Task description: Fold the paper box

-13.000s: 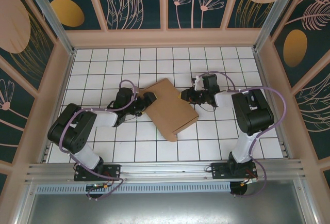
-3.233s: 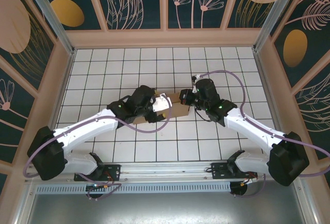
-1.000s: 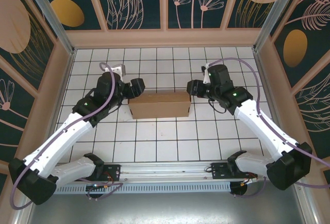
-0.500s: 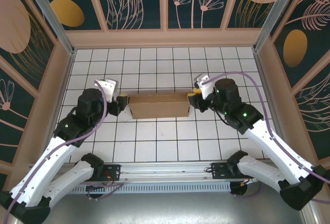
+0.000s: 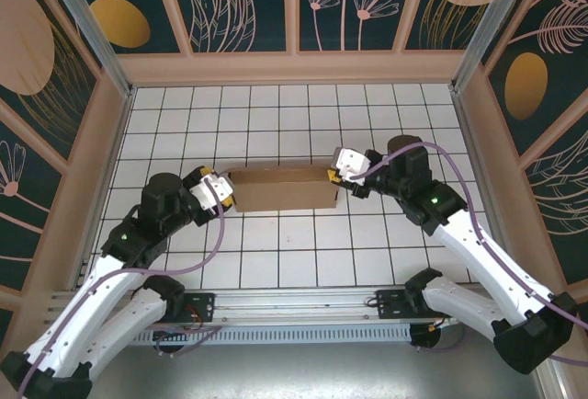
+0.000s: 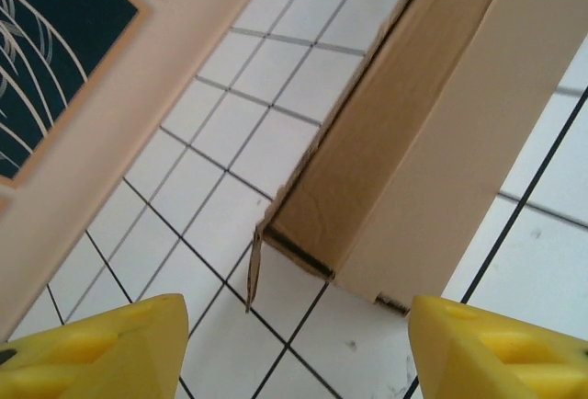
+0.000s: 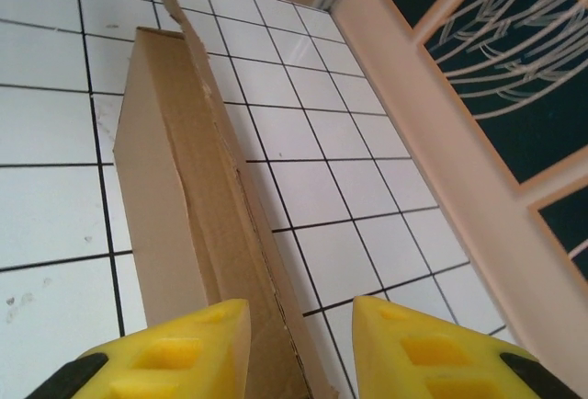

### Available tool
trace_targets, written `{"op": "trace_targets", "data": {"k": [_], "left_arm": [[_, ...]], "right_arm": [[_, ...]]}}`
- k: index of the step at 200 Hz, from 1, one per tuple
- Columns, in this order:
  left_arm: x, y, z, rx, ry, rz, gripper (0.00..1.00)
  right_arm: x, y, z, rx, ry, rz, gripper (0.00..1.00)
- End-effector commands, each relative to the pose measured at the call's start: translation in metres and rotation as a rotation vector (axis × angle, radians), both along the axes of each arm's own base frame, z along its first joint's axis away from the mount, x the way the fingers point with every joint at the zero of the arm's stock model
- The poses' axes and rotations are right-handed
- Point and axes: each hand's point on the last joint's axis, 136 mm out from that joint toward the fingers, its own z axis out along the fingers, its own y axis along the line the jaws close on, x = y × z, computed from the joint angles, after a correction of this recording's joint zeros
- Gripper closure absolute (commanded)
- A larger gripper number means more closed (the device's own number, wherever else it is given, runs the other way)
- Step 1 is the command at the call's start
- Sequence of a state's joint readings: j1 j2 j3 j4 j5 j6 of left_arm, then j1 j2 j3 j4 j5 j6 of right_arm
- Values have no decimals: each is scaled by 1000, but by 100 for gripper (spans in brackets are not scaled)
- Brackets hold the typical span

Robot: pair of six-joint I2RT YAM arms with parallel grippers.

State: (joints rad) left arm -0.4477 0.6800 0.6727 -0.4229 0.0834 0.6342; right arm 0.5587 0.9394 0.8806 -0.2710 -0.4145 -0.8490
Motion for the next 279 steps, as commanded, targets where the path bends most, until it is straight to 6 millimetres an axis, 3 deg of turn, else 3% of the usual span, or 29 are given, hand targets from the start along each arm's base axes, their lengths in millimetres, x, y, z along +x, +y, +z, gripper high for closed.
{"op": "trace_targets", "data": {"k": [1, 42, 92, 111, 140, 167, 215, 265, 279], "left_arm": [[16, 3, -3, -9, -40, -56, 39], [23, 7, -11, -20, -48, -88, 40], [30, -2, -12, -40, -17, -129, 48], [33, -3, -13, -39, -7, -130, 57], [37, -1, -14, -27, -6, -115, 82], [39, -2, -10, -44, -15, -111, 85], [44, -1, -6, -63, -39, -88, 78], [49, -4, 0, -93, -30, -85, 96], [49, -5, -1, -95, -29, -84, 100]], "right_arm": [[-11, 14, 17, 5, -85, 111, 67], [-37, 15, 34, 78, -85, 133, 68], [-49, 3, 29, 71, -69, 114, 71], [-49, -1, 28, 70, -72, 98, 73], [-48, -4, 25, 67, -67, 76, 76], [-48, -3, 19, 62, -41, 77, 78], [-41, -3, 17, 70, -12, 50, 80], [-16, -14, 18, 98, -1, -52, 86], [4, -28, 17, 92, -40, -105, 86]]}}
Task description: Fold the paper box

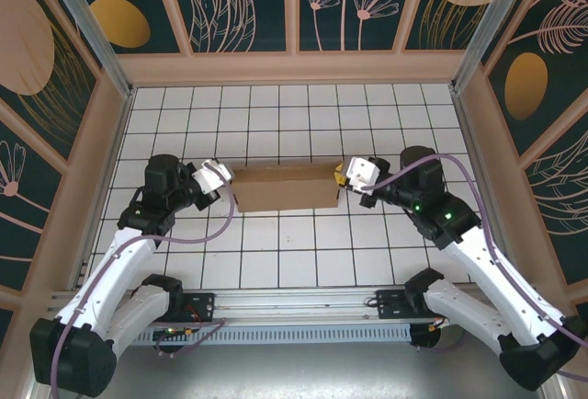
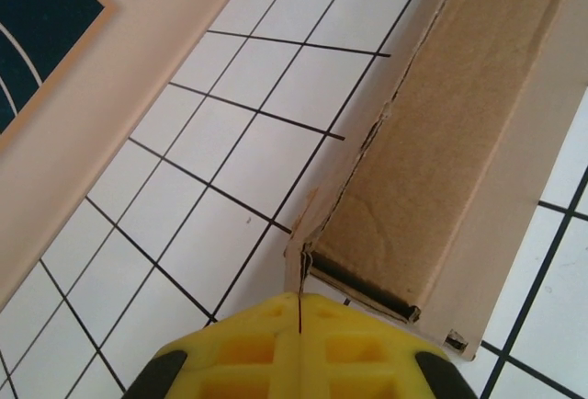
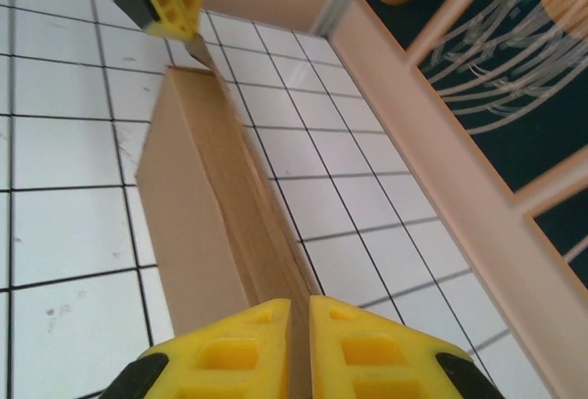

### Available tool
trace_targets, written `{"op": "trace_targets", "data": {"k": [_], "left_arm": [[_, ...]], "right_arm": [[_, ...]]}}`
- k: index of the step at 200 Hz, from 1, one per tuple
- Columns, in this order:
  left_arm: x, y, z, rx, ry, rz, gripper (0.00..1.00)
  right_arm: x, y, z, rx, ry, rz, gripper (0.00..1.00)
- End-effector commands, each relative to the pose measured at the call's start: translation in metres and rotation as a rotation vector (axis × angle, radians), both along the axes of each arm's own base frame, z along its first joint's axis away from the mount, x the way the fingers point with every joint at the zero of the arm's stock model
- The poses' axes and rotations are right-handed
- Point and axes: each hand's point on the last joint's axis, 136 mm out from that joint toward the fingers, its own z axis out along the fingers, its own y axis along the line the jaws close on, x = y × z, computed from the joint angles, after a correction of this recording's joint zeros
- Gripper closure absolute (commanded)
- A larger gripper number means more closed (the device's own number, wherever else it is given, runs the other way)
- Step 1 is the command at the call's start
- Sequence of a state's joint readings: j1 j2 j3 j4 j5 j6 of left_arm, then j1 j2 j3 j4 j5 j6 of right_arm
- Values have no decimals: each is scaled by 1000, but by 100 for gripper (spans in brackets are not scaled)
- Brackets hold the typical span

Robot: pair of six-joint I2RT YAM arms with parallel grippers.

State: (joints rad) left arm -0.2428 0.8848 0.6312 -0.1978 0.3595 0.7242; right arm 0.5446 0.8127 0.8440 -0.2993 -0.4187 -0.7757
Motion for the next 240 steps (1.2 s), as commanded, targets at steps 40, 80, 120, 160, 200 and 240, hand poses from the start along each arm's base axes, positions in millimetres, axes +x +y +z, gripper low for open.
{"op": "trace_targets", "data": {"k": [40, 80, 120, 160, 200, 240], "left_arm": [[9, -2, 23, -45, -58, 15, 100], [8, 3, 21, -34, -89, 45, 100], [6, 3, 23, -41, -100, 45, 100], [7, 1, 20, -35, -89, 39, 100], [8, 1, 19, -32, -83, 40, 100], [7, 1, 18, -27, -81, 39, 100]], "right_arm": [[46, -19, -1, -69, -118, 27, 76], [62, -28, -27, -174, -51, 24, 61], [57, -27, -55, -165, 14, 50, 62], [41, -25, -68, -124, 35, 80, 60], [38, -36, -74, -103, -43, 8, 59], [47, -38, -80, -112, -54, -24, 61]]}}
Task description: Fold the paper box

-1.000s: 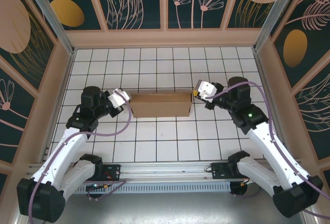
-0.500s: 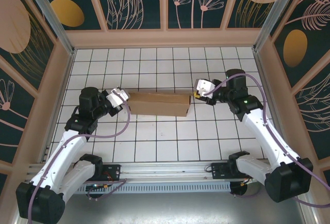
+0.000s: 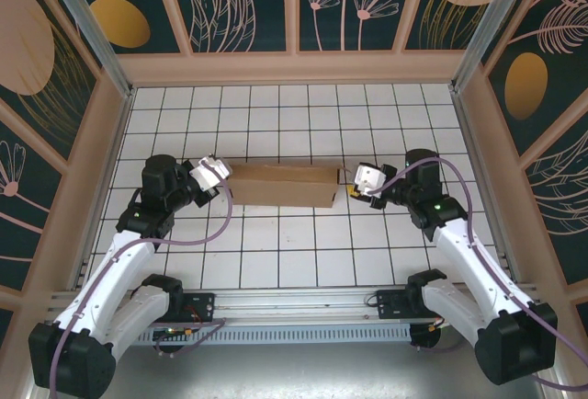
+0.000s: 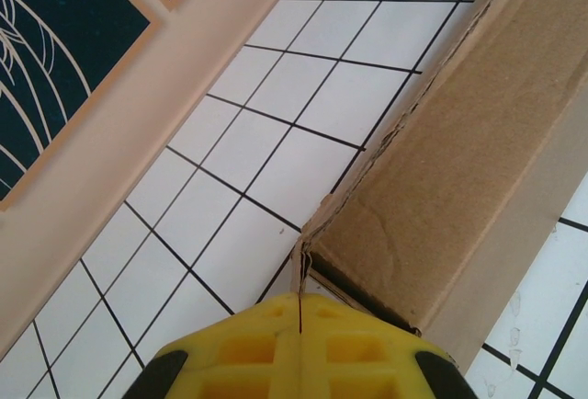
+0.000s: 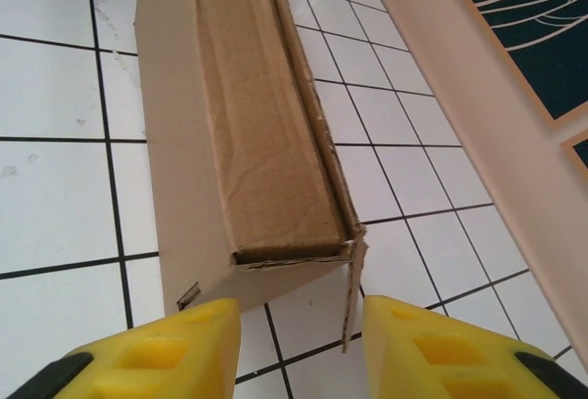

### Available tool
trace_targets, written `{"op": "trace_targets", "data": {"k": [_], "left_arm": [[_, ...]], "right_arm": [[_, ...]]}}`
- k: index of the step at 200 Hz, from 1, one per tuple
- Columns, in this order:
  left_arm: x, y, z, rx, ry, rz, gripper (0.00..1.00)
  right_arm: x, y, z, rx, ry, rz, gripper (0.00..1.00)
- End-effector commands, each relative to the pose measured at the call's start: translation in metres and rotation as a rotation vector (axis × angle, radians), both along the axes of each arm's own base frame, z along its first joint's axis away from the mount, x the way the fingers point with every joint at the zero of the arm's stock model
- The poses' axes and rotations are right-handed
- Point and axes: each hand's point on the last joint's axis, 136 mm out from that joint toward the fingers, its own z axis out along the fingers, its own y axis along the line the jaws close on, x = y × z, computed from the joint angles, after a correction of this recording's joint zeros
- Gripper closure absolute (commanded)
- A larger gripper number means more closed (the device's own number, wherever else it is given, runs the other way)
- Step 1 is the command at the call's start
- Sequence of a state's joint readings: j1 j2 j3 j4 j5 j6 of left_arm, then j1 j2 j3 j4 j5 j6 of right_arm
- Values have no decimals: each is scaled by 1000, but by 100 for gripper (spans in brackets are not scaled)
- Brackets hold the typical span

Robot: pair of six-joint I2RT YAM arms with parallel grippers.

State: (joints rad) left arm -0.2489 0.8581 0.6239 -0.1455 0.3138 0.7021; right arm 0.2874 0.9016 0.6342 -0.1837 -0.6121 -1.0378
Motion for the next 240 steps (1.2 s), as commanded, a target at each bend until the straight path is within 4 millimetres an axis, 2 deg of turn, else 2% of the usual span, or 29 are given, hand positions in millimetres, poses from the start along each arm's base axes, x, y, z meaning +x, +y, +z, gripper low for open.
{"op": "trace_targets", "data": {"k": [1, 85, 124, 161, 191, 218, 240], "left_arm": [[2, -3, 4, -14, -18, -5, 100], [2, -5, 4, -19, -7, -15, 100], [1, -7, 3, -23, 3, -21, 100], [1, -7, 4, -20, 3, -21, 100], [0, -8, 3, -21, 5, -26, 100], [0, -10, 9, -58, 17, -16, 100], [-1, -18, 21, -175, 60, -6, 100]], "right_arm": [[13, -1, 10, 23, -56, -35, 61], [30, 7, 4, 6, -24, -36, 71], [37, 11, 5, 12, -4, -39, 83], [36, 14, 5, 20, 3, -35, 87], [34, 14, 4, 11, 8, -36, 100], [34, 14, 8, 23, 8, -66, 100], [36, 18, 14, 61, 34, -116, 100]]}}
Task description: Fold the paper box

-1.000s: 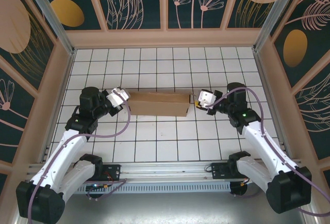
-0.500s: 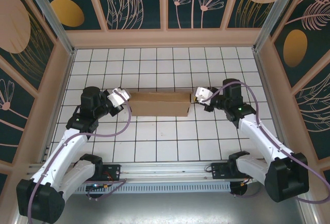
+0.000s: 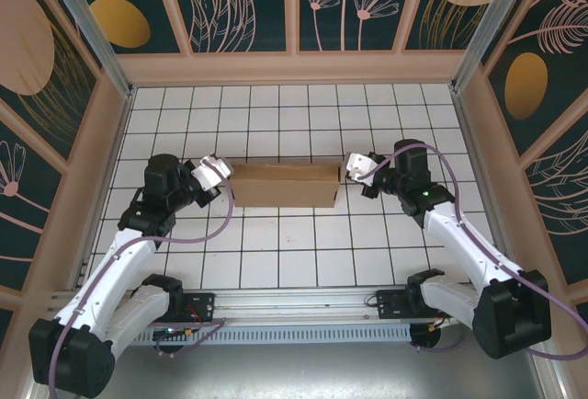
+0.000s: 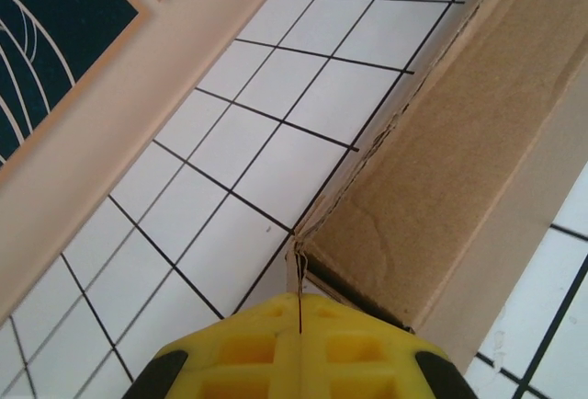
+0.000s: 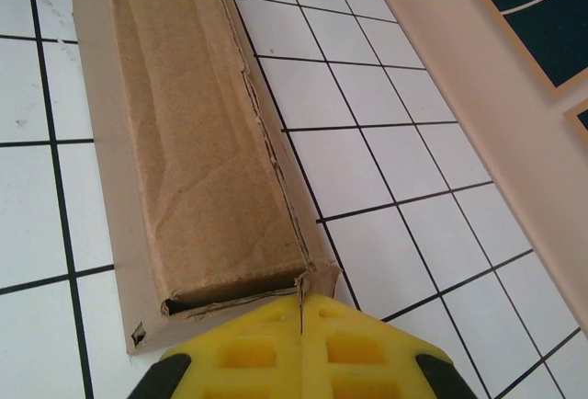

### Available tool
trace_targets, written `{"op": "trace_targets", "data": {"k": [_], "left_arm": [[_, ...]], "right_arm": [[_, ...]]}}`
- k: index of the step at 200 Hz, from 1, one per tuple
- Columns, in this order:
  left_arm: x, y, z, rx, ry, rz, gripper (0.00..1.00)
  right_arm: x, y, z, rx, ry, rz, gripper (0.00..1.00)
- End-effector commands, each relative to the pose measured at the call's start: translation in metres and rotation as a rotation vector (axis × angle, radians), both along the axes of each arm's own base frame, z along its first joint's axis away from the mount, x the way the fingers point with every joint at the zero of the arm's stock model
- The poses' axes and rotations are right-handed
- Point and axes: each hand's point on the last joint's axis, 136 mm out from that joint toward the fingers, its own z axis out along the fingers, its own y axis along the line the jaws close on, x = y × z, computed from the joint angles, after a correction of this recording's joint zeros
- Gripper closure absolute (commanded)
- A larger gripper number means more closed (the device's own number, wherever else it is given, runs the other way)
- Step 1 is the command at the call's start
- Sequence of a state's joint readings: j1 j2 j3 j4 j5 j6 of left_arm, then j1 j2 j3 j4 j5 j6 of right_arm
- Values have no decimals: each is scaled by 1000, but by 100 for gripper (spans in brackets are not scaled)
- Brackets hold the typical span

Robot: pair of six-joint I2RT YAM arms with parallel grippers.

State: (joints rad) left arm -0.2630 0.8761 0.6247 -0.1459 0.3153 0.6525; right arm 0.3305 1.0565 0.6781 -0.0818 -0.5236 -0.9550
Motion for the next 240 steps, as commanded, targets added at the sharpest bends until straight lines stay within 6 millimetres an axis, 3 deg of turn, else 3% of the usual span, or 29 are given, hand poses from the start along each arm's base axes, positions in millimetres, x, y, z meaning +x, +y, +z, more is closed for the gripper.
{"op": "trace_targets", "data": {"k": [1, 24, 53, 81, 111, 134, 181, 240], "left_arm": [[-1, -14, 26, -149, 19, -9, 100], [0, -22, 36, -300, 114, 25, 100], [-6, -35, 30, -395, 266, 33, 100], [-8, -36, 34, -460, 334, 76, 100], [-13, -39, 43, -537, 394, 90, 100], [-15, -40, 37, -562, 451, 112, 100], [-16, -33, 21, -609, 483, 187, 100], [-16, -31, 19, -650, 513, 226, 100]], "right_arm": [[5, 8, 25, 62, -24, -52, 100], [6, 18, 30, 119, 51, -132, 100], [10, 26, 29, 149, 158, -263, 100], [11, 23, 39, 248, 262, -373, 100], [3, 26, 49, 312, 333, -374, 100], [7, 23, 53, 382, 419, -458, 100], [12, 18, 41, 463, 628, -640, 100], [4, 24, 26, 515, 815, -699, 100]]}}
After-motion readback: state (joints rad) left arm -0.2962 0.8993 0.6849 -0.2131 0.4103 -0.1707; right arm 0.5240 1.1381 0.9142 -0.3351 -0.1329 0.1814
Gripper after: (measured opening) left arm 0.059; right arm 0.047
